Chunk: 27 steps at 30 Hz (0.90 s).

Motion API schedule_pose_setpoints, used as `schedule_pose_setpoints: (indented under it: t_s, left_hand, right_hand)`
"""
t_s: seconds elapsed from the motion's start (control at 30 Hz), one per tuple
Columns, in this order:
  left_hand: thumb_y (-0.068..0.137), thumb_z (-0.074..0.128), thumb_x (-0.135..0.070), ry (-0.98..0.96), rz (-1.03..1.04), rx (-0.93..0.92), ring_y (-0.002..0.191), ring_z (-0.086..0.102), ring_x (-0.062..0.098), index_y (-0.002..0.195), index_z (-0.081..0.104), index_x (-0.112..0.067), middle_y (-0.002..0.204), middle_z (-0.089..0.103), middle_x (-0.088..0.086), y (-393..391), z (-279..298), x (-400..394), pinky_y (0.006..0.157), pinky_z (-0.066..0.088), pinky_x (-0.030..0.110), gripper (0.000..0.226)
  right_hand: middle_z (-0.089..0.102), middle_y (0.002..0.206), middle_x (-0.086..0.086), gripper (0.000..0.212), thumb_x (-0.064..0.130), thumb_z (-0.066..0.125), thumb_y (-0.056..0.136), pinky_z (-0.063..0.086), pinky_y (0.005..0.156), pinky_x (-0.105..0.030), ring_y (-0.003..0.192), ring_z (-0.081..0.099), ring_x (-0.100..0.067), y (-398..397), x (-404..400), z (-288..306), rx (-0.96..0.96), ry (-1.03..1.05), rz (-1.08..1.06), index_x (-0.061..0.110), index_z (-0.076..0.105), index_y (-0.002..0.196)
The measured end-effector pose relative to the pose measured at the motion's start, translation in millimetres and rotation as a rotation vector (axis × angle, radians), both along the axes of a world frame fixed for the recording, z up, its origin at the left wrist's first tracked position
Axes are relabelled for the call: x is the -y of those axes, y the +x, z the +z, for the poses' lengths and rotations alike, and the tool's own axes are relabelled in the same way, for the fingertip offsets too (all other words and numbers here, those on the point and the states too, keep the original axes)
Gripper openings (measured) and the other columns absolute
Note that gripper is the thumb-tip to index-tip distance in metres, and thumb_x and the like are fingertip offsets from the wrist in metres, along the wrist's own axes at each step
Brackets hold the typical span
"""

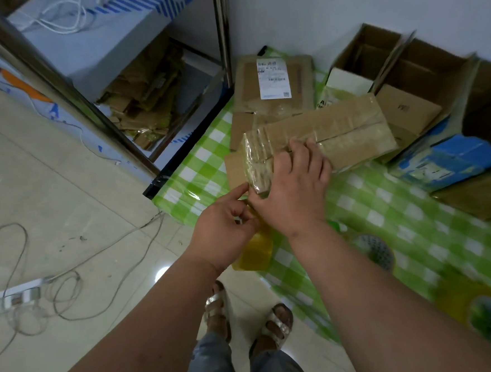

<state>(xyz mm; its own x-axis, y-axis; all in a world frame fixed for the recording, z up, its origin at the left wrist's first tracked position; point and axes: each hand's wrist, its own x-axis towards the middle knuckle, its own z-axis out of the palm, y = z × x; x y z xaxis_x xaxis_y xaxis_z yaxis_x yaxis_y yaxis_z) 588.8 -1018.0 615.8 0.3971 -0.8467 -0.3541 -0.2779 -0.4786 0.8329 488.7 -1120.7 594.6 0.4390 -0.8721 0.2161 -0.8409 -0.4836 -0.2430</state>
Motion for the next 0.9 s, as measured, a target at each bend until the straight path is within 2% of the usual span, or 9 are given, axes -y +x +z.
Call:
schedule_pose_setpoints:
  t_s: [0.13, 0.2, 0.3, 0.4, 0.5, 0.63, 0.77, 0.83, 0.9]
  left_hand:
    - [0.078, 0.076, -0.008, -0.004, 0.010, -0.033, 0.113, 0.057, -0.006, 0.064, 0.069, -0.015, 0.138, 0.049, -0.022, 2.3, 2.5, 1.4, 0.096, 0.050, 0.035, 0.017]
    - [0.078, 0.077, -0.010, -0.012, 0.034, -0.070, 0.114, 0.058, -0.003, 0.061, 0.067, -0.017, 0.140, 0.049, -0.023, 2.2, 3.5, 2.5, 0.098, 0.050, 0.037, 0.020]
    - [0.079, 0.076, -0.008, -0.035, 0.065, -0.144, 0.119, 0.057, 0.000, 0.061, 0.068, -0.021, 0.145, 0.047, -0.021, 1.2, 6.6, 3.2, 0.103, 0.048, 0.040, 0.024]
    - [0.079, 0.077, -0.008, -0.045, 0.090, -0.180, 0.118, 0.058, 0.000, 0.059, 0.068, -0.024, 0.144, 0.047, -0.024, 2.1, 8.9, 3.8, 0.104, 0.047, 0.043, 0.027]
    - [0.078, 0.077, -0.007, -0.047, 0.097, -0.214, 0.120, 0.057, 0.003, 0.058, 0.068, -0.022, 0.143, 0.048, -0.026, 2.4, 9.6, 5.3, 0.106, 0.044, 0.046, 0.027]
    - [0.076, 0.078, -0.006, -0.041, 0.125, -0.214, 0.126, 0.054, 0.007, 0.057, 0.068, -0.024, 0.150, 0.040, -0.023, -2.8, 12.7, 6.4, 0.107, 0.043, 0.047, 0.028]
    - [0.077, 0.078, -0.005, -0.037, 0.178, -0.227, 0.129, 0.051, 0.012, 0.057, 0.068, -0.018, 0.157, 0.025, -0.023, -6.2, 13.3, 3.3, 0.107, 0.042, 0.050, 0.026]
    - [0.078, 0.078, -0.005, -0.051, 0.209, -0.225, 0.126, 0.054, 0.014, 0.055, 0.066, -0.016, 0.158, 0.022, -0.024, -7.7, 15.2, 1.2, 0.106, 0.042, 0.050, 0.028]
    - [0.078, 0.077, -0.004, -0.064, 0.245, -0.198, 0.128, 0.051, 0.017, 0.059, 0.065, -0.011, 0.159, 0.023, -0.021, -8.9, 17.7, -0.5, 0.103, 0.043, 0.047, 0.024]
  right_hand:
    - [0.041, 0.145, -0.011, 0.075, 0.065, 0.056, 0.061, 0.021, 0.112, -0.055, 0.137, 0.030, -0.037, -13.0, 6.7, 11.3, 0.021, 0.169, 0.112, 0.017, 0.057, 0.119]
    - [0.044, 0.145, -0.001, 0.062, 0.061, 0.059, 0.067, 0.021, 0.111, -0.051, 0.136, 0.033, -0.029, -29.8, 14.4, 19.9, 0.127, 0.223, 0.114, 0.028, 0.061, 0.120]
    - [0.041, 0.146, -0.003, 0.048, 0.047, 0.063, 0.079, 0.022, 0.108, -0.048, 0.135, 0.032, -0.028, -55.1, 24.2, 22.2, 0.280, 0.155, -0.156, 0.028, 0.058, 0.123]
    - [0.017, 0.160, -0.007, 0.071, 0.038, 0.068, 0.083, 0.018, 0.115, -0.053, 0.146, 0.015, -0.031, -74.8, 39.6, 19.6, 0.366, 0.282, -0.508, 0.025, 0.037, 0.145]
    - [0.002, 0.164, 0.000, 0.091, 0.038, 0.069, 0.085, 0.016, 0.118, -0.044, 0.149, 0.008, -0.025, -88.6, 54.7, 17.5, 0.428, 0.494, -0.532, 0.021, 0.015, 0.156]
    - [0.011, 0.160, -0.002, 0.095, 0.038, 0.068, 0.082, 0.025, 0.114, -0.040, 0.145, 0.022, -0.025, -94.4, 60.4, 21.9, 0.672, 0.601, -0.560, 0.022, 0.012, 0.156]
    - [0.012, 0.161, -0.003, 0.086, 0.043, 0.061, 0.083, 0.024, 0.108, -0.036, 0.145, 0.020, -0.027, -99.8, 50.7, 31.3, 0.733, 0.627, -0.603, 0.032, 0.015, 0.155]
    - [0.018, 0.159, -0.002, 0.080, 0.048, 0.059, 0.083, 0.027, 0.110, -0.041, 0.142, 0.027, -0.027, -104.1, 42.7, 33.2, 0.742, 0.681, -0.611, 0.035, 0.022, 0.153]
    - [0.033, 0.153, -0.003, 0.068, 0.051, 0.057, 0.084, 0.036, 0.110, -0.044, 0.133, 0.041, -0.025, -108.7, 34.3, 33.2, 0.800, 0.783, -0.602, 0.036, 0.038, 0.147]
